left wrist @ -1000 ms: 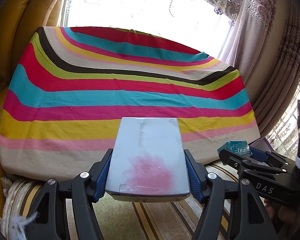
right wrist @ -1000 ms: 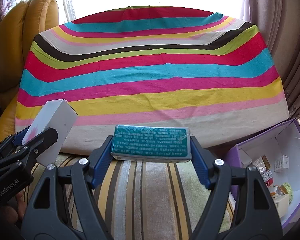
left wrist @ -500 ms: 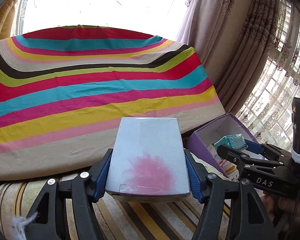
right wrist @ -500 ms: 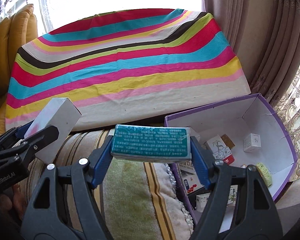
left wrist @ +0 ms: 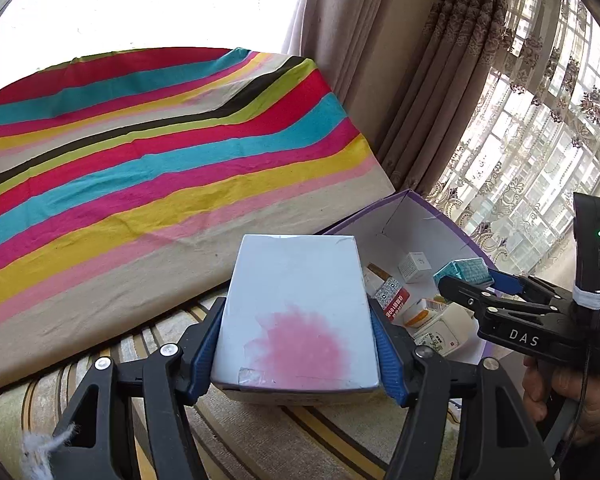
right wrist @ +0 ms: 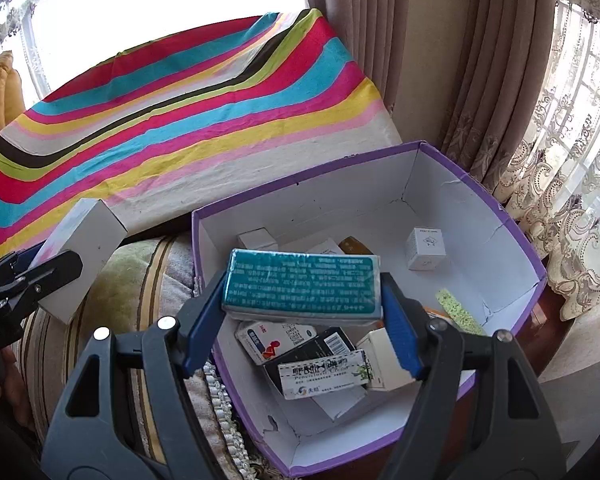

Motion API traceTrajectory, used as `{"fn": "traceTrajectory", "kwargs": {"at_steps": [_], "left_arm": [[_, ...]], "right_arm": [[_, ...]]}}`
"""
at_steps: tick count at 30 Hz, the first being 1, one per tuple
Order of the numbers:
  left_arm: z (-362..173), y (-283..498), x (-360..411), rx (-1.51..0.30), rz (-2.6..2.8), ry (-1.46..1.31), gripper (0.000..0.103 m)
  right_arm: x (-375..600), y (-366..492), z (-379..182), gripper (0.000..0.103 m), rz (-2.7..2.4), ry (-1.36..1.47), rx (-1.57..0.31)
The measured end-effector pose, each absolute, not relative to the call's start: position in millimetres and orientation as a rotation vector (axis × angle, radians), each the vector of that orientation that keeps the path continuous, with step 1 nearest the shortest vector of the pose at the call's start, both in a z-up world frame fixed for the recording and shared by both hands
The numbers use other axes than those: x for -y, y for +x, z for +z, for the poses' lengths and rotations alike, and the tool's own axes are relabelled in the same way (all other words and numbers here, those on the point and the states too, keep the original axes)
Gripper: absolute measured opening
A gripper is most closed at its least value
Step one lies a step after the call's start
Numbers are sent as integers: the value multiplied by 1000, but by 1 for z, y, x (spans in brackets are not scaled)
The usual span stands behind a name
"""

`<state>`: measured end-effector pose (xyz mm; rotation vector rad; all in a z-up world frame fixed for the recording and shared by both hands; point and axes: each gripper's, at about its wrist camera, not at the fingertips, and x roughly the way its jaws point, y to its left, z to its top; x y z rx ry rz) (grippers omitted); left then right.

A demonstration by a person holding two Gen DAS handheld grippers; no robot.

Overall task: Organize objects
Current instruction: 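Open both tools to drop the two boxes into the purple box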

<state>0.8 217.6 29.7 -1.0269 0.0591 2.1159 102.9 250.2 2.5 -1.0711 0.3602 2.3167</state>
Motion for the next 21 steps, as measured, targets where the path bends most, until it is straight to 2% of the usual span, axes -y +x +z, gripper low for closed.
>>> {"fn": "traceTrajectory", "kwargs": {"at_steps": [21], "left_arm": [[20,3,-314,-124,1933,-1114,68]], "right_arm": [[-314,139,-1,76,2164,-992,-425]]}}
